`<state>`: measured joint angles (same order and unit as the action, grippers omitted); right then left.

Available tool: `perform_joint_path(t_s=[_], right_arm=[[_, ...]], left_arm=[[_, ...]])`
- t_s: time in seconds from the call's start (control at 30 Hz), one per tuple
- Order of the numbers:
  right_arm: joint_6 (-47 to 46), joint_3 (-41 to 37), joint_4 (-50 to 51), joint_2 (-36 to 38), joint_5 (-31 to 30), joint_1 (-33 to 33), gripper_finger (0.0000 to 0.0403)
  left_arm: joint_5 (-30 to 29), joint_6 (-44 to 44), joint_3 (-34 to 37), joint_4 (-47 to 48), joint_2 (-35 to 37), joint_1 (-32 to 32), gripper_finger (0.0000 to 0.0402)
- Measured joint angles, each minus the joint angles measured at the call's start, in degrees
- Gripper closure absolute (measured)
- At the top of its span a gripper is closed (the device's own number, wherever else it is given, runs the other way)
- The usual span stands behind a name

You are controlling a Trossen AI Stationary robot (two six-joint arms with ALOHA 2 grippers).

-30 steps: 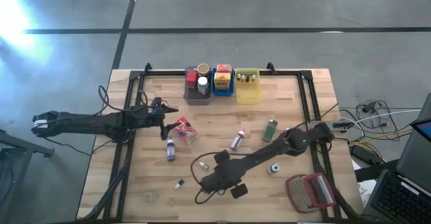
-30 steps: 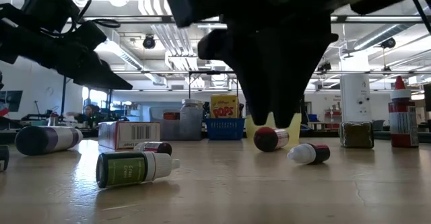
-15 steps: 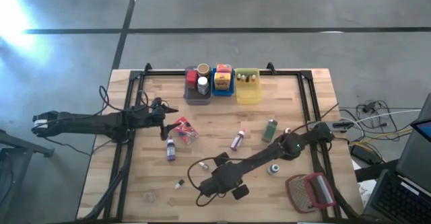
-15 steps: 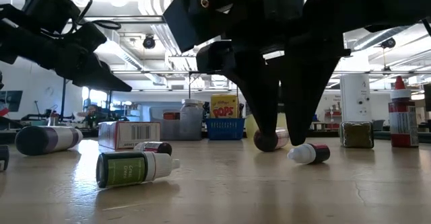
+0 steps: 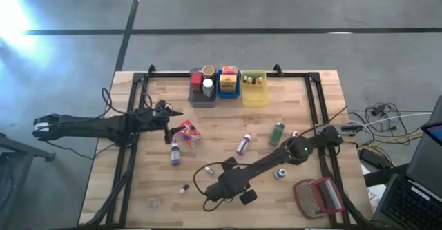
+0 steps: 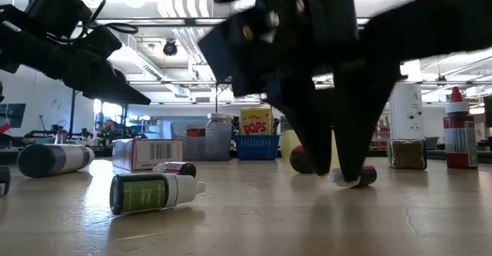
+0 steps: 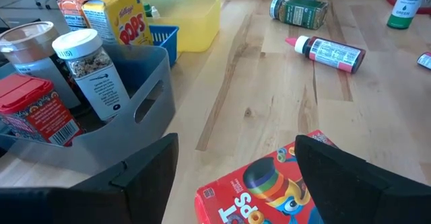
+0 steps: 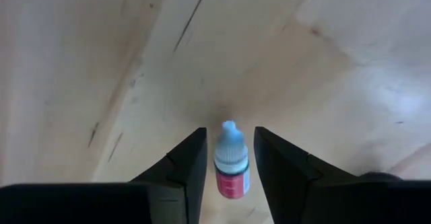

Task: Pick & Place Kitchen Items
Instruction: Adjust the right small pink food coloring bottle

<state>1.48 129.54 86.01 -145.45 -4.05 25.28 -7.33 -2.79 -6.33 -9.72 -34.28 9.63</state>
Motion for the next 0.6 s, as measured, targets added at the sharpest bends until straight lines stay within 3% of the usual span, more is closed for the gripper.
perform_joint_path(t_s=[0.3, 0.6], right_arm=[[0.0, -2.54, -0.96, 0.2, -0.02, 0.0, 0.0268], [-0.26, -2.39, -1.11, 0.2, 0.53, 0.0, 0.032]], left_arm=[[0.0, 0.0, 0.0, -0.11, 0.0, -0.02, 0.0099], [0.0, 0.01, 0.0, -0.06, 0.0, -0.01, 0.0099]])
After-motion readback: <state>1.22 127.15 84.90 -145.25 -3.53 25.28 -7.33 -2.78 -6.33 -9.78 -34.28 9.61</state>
